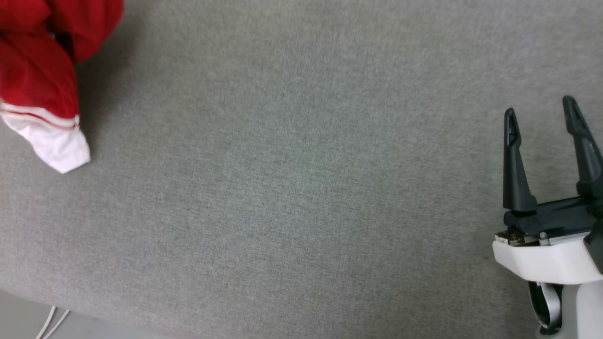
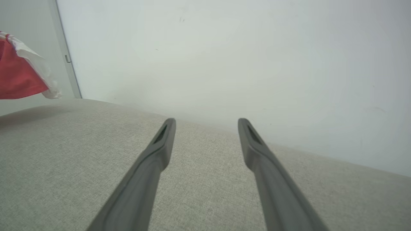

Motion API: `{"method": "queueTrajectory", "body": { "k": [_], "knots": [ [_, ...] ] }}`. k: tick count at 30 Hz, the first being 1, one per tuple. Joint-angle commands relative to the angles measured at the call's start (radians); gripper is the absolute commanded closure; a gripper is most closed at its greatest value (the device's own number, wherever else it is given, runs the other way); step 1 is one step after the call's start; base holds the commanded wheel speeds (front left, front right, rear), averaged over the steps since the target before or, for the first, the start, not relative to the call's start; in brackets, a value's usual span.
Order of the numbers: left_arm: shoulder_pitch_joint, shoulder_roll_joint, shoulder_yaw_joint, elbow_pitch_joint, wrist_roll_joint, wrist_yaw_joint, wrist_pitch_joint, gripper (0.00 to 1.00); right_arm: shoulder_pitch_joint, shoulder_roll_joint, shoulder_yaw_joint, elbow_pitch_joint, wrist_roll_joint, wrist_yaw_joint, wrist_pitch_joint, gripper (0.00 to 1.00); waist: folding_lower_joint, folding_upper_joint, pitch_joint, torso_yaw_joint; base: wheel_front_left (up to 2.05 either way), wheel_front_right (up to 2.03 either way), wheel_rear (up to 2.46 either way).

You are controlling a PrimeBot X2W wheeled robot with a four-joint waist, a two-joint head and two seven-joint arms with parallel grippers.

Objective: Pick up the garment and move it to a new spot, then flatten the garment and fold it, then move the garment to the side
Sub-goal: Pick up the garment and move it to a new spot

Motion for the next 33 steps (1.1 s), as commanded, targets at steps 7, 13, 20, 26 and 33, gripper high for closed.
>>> {"method": "queueTrajectory", "body": {
  "k": [7, 13, 20, 26, 33],
  "knots": [
    [-0.108, 0.036, -0.128, -0.146, 0.023, 0.003, 0.001, 1.0, 0.035, 0.0, -0.002, 0.035, 0.058, -0.001, -0.001, 0.0, 0.0, 0.0, -0.124, -0.054, 0.0, 0.0, 0.0],
    [-0.193, 0.015, -0.218, -0.275, 0.033, 0.003, 0.027, 1.0, 0.055, 0.001, -0.007, 0.054, 0.101, -0.001, -0.002, 0.0, 0.0, 0.0, -0.181, -0.106, 0.0, 0.0, 0.0],
    [-0.271, -0.039, -0.306, -0.395, 0.052, 0.003, 0.06, 1.0, 0.075, 0.001, -0.014, 0.073, 0.141, -0.001, -0.001, 0.0, 0.0, 0.0, -0.234, -0.191, 0.0, 0.0, 0.0],
    [-0.303, -0.089, -0.38, -0.453, 0.052, 0.003, 0.059, 1.0, 0.092, 0.001, -0.01, 0.087, 0.166, -0.001, -0.001, 0.0, 0.0, 0.0, -0.265, -0.277, 0.0, 0.0, 0.0],
    [-0.245, -0.131, -0.467, -0.511, 0.034, 0.003, 0.031, 1.0, 0.109, 0.001, -0.019, 0.095, 0.174, -0.001, -0.002, 0.0, 0.0, 0.0, -0.27, -0.336, 0.0, 0.0, 0.0]
  ]
}}
